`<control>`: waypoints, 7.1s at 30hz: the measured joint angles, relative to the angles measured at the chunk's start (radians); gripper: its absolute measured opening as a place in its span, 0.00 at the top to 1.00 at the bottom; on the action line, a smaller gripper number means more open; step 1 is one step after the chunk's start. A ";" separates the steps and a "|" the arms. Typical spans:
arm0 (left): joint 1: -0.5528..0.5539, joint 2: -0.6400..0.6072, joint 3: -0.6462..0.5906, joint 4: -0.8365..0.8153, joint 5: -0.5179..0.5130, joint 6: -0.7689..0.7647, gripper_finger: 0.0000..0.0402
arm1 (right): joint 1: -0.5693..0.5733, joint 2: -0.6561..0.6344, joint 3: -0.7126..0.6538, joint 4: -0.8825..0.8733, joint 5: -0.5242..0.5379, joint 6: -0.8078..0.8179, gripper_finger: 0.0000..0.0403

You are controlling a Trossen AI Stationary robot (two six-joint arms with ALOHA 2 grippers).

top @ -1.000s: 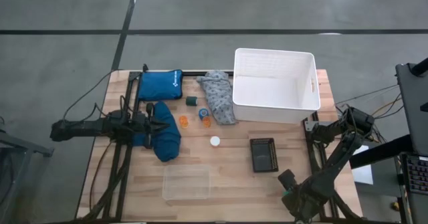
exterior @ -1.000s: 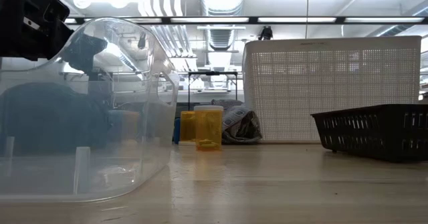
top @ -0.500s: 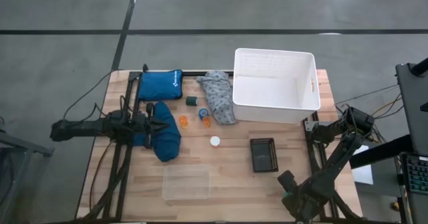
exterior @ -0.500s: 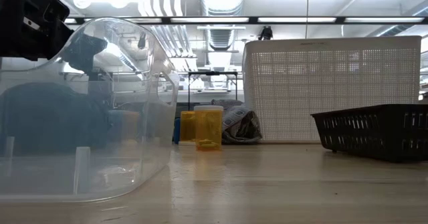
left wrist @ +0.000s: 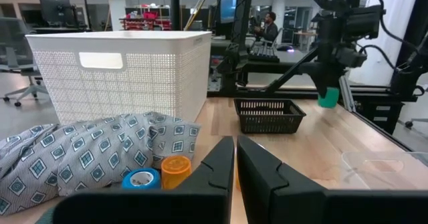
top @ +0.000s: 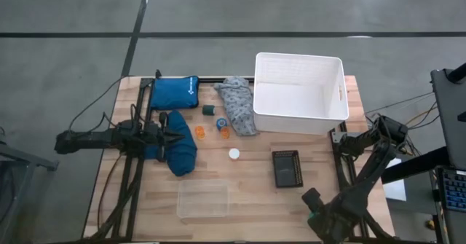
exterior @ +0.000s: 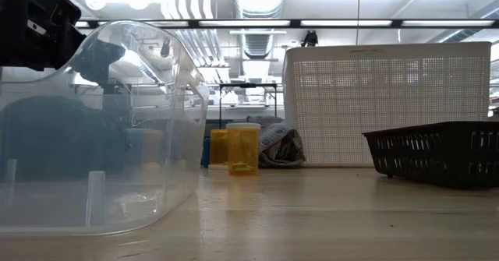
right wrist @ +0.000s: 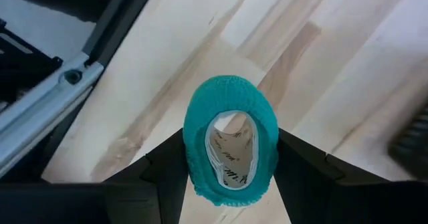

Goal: Pick & place medical supplies in basket/bin
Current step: Put the bottom green bandage into the black bin, then put the blue bandage into the black bin

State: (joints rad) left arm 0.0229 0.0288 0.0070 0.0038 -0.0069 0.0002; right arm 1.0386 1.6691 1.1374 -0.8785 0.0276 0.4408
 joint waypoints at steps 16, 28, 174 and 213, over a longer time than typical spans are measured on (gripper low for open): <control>0.000 0.000 0.000 0.000 0.000 -0.003 0.94 | -0.026 0.000 0.230 -0.166 0.180 -0.129 0.54; 0.000 0.000 0.000 0.000 0.000 -0.003 0.94 | -0.217 -0.001 0.283 -0.168 0.212 -0.240 0.54; 0.000 0.001 0.000 0.000 0.000 -0.002 0.94 | -0.902 -0.195 0.041 0.625 0.331 -0.343 0.27; 0.000 0.042 0.000 0.001 0.000 -0.003 0.94 | -1.066 0.467 0.849 0.292 0.414 -0.131 0.29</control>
State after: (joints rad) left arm 0.0231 0.0707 0.0071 0.0044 -0.0071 -0.0032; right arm -0.0279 2.1361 1.9867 -0.5864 0.4416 0.3096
